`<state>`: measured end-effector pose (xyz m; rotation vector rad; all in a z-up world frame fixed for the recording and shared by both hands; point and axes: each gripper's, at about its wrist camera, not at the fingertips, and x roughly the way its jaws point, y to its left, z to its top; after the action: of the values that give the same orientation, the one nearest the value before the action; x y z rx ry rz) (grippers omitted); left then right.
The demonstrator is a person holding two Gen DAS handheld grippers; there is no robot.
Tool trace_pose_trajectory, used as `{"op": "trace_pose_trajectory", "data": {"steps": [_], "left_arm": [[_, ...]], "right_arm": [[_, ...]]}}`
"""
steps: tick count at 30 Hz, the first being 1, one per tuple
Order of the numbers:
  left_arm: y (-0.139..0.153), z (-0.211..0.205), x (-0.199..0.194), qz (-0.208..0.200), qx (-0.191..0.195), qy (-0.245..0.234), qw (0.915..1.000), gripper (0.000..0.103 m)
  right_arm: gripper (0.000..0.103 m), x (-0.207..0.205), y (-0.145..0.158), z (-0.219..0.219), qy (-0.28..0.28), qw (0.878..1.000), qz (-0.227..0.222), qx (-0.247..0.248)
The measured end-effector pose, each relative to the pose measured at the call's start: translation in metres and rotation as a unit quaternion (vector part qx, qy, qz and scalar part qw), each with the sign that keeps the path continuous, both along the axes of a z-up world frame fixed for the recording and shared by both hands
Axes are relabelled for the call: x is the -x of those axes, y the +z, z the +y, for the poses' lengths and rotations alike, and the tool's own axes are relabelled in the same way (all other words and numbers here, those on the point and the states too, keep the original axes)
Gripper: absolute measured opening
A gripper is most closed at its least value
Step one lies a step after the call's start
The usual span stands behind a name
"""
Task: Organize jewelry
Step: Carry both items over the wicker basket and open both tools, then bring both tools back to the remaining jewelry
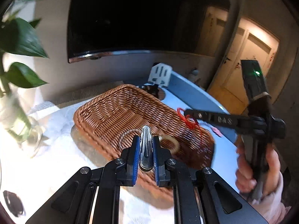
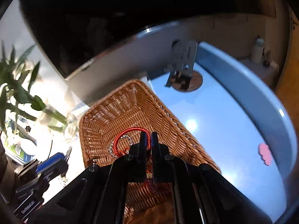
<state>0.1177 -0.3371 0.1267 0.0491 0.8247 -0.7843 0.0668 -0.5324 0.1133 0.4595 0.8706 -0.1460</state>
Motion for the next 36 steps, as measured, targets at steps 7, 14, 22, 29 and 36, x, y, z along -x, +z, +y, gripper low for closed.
{"op": "trace_pose_trajectory", "data": {"steps": [7, 14, 22, 29, 36], "left_arm": [[-0.035, -0.017, -0.037, 0.055, -0.004, 0.021, 0.9983, 0.013], [-0.042, -0.025, -0.038, 0.07, -0.006, 0.011, 0.9975, 0.018], [-0.014, -0.003, -0.006, 0.034, -0.004, 0.004, 0.9994, 0.046], [0.016, 0.056, 0.038, -0.001, -0.014, 0.015, 0.9998, 0.046], [0.033, 0.157, 0.085, -0.039, -0.011, 0.081, 0.9959, 0.059]], "right_arm": [[0.005, -0.032, -0.024, 0.009, 0.007, 0.999, 0.048, 0.012], [0.007, -0.034, -0.037, 0.003, 0.018, 0.997, 0.047, -0.052], [0.008, -0.006, -0.018, 0.012, 0.015, 0.998, 0.037, -0.042], [0.01, 0.035, 0.027, 0.047, 0.044, 0.999, -0.013, -0.027], [0.034, 0.086, 0.051, 0.11, 0.109, 0.991, -0.073, -0.009]]}}
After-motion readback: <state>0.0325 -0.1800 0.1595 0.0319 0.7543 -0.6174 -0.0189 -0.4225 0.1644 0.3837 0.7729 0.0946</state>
